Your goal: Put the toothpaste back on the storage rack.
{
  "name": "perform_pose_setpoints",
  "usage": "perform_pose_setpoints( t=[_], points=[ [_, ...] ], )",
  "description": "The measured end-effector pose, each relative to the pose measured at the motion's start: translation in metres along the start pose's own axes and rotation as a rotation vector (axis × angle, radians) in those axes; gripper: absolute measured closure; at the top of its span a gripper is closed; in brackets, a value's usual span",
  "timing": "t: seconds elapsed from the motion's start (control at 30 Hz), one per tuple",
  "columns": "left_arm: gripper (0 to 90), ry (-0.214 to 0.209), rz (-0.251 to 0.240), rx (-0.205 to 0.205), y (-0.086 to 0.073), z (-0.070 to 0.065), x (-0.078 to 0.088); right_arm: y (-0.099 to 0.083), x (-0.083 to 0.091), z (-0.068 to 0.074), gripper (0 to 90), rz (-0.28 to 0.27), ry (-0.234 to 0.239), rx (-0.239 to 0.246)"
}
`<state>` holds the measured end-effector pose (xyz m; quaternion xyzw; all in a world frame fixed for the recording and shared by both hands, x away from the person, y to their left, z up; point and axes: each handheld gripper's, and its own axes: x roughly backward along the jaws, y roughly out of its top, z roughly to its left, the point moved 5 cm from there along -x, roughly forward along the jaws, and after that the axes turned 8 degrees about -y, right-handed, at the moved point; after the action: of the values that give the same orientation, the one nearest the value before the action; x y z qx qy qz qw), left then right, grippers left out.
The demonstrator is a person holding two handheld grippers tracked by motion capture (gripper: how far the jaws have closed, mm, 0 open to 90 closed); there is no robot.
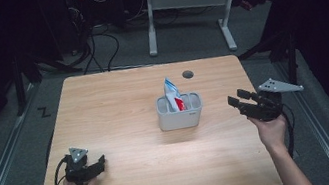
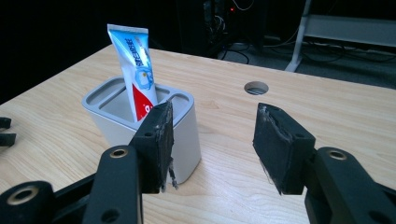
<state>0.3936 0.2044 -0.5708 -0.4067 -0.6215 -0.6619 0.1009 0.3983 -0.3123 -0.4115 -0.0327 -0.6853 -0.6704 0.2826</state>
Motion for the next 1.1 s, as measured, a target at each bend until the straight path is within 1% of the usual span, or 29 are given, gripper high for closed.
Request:
perform_pose_setpoints(
  t=[0.3,0.4,0.77,1.1],
  points=[
    [26.8,0.000,0.000,0.000,0.000,0.000,0.000,-0.011,-0.003,-0.002,47.8,-0.001,-0.005,-0.027],
    [26.8,-0.001,0.000,0.000,0.000,0.000,0.000,-0.015,-0.003,-0.003,47.8,0.004,-0.007,-0.028],
    [26.8,-0.001,0.000,0.000,0.000,0.000,0.000,-0.033,-0.005,-0.008,47.4,0.017,-0.015,-0.057],
    [26.8,-0.001,0.002,-0.001,0.000,0.000,0.000,-0.046,-0.009,-0.010,47.4,0.033,-0.011,-0.079]
  ],
)
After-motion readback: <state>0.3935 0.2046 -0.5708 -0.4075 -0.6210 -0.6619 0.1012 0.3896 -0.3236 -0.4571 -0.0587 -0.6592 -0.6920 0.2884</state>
